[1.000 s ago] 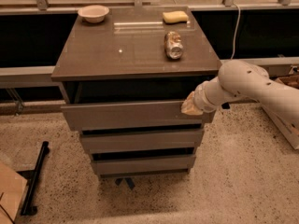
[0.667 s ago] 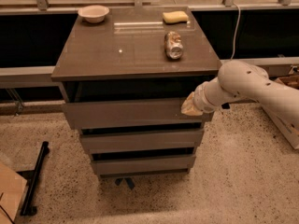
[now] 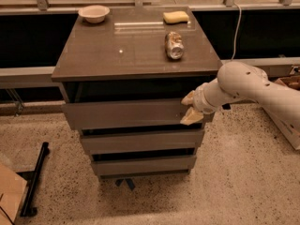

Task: Close top drawer

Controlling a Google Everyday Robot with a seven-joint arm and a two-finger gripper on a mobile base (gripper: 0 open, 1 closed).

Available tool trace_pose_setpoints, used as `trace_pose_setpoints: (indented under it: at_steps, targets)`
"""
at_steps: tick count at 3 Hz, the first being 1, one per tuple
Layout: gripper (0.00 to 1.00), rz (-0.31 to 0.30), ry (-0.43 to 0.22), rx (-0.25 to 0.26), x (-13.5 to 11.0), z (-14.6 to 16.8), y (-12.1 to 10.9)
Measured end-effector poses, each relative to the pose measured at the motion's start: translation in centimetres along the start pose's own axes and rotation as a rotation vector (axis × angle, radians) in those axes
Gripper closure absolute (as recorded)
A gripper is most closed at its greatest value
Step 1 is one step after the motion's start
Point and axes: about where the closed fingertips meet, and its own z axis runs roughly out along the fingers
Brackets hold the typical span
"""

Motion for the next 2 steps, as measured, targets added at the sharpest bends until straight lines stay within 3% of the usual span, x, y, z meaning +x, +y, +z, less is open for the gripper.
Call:
trace_pose_setpoints:
  at_steps: [1, 2]
  targets:
    - [0.00, -0.001, -0.001, -0.003, -0.05, 0.17, 0.10]
    - [0.00, -0.001, -0.001, -0.003, -0.05, 0.17, 0.10]
